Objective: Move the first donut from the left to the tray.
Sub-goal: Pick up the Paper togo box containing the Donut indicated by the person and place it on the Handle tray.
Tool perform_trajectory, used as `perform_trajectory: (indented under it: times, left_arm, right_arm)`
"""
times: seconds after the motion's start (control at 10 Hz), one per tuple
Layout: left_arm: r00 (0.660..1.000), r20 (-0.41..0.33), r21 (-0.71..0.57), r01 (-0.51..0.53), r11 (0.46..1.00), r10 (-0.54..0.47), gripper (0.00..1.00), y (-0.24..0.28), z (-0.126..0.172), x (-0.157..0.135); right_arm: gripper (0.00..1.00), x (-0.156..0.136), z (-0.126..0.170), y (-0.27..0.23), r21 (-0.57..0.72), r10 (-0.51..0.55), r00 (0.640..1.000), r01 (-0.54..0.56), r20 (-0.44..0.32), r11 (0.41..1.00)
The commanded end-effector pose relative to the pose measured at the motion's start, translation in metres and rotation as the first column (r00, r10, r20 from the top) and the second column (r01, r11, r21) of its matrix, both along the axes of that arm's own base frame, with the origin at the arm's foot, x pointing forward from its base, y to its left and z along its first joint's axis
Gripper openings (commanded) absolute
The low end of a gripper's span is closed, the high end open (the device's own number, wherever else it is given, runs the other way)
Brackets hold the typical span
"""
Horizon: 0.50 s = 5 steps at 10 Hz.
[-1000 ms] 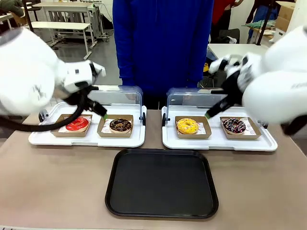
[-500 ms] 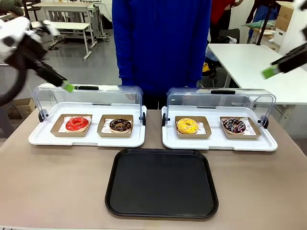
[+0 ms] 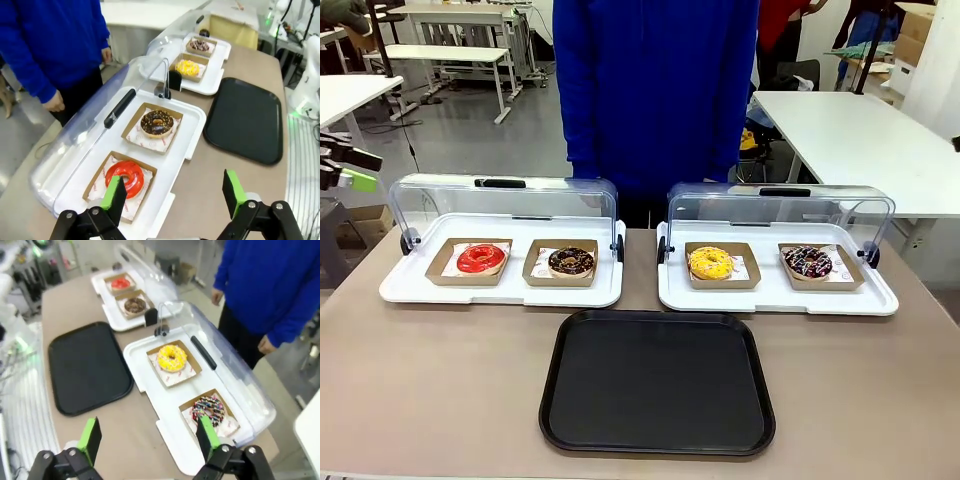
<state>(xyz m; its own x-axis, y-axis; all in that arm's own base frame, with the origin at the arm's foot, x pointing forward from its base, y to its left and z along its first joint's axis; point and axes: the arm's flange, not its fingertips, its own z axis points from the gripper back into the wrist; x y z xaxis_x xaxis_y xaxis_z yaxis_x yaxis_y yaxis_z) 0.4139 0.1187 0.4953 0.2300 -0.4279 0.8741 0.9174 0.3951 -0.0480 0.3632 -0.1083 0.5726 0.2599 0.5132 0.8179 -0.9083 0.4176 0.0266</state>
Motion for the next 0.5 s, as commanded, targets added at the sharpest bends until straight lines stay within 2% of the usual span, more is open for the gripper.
perform_trajectory:
  times: [0.0, 0.4]
  left_arm:
    - [0.998, 0.043, -0.057, 0.039, 0.998, -0.037, 1.0, -0.0006, -0.002, 0.0074]
    - [0.996, 0.084, -0.063, 0.025, 0.998, -0.02, 1.0, -0.0064, 0.0037, 0.0051]
  right_arm:
    - [1.0, -0.004, -0.0114, -0.0079, 0.061, 0.011, 0.999, -0.014, 0.047, 0.998]
    - [1.0, -0.0068, -0.0122, -0.0084, 0.08, -0.006, 0.997, 0.001, 0.073, 0.997]
